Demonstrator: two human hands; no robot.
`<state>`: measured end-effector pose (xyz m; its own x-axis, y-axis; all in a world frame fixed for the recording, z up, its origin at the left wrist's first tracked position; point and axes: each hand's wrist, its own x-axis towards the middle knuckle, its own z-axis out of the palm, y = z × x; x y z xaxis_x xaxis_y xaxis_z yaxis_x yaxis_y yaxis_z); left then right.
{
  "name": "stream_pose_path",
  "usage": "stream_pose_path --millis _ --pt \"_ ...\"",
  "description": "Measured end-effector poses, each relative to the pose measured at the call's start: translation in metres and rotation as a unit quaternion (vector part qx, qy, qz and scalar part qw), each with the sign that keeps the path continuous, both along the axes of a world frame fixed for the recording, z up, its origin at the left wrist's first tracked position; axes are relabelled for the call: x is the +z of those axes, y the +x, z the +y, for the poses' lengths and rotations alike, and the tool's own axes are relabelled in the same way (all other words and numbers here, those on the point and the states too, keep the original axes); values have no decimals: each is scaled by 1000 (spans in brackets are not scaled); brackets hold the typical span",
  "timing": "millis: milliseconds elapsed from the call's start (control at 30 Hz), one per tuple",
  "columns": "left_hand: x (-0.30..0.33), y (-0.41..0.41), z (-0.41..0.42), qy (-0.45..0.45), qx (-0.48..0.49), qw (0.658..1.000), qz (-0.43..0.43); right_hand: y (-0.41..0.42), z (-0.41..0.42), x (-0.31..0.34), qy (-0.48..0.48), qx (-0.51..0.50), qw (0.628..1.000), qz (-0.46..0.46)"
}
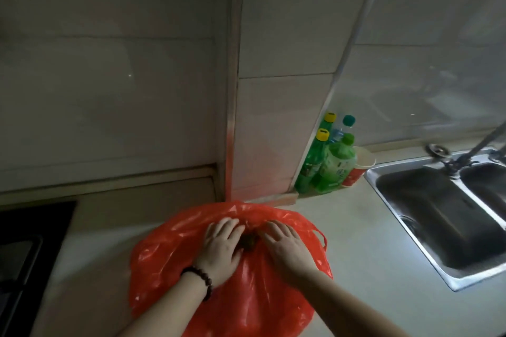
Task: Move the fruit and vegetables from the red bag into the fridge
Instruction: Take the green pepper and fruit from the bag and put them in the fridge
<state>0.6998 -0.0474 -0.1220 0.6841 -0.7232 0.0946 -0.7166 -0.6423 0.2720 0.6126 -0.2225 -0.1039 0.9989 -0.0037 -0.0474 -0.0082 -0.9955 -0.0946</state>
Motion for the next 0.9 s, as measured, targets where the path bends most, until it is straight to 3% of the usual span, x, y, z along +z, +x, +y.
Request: stream_pose_path --millis 133,467,567,667,767,900 --pt "-5 6 -10 42 10 998 53 17 -27 -1 19 -4 1000 18" --pt "-10 2 -23 92 68 981 155 36 -55 -11 81 2 978 192" --pt "-6 -13 -17 6 87 982 165 26 -61 -8 130 -3 977 166" --pt "-3 -31 -18 -88 73 993 41 12 -67 -4 136 22 989 54" --pt "-5 -42 -29 -45 45 998 27 -1 -64 -11 131 96 987 -17" --pt "-11 -42 -47 37 81 991 102 -2 -60 -20 129 101 986 9"
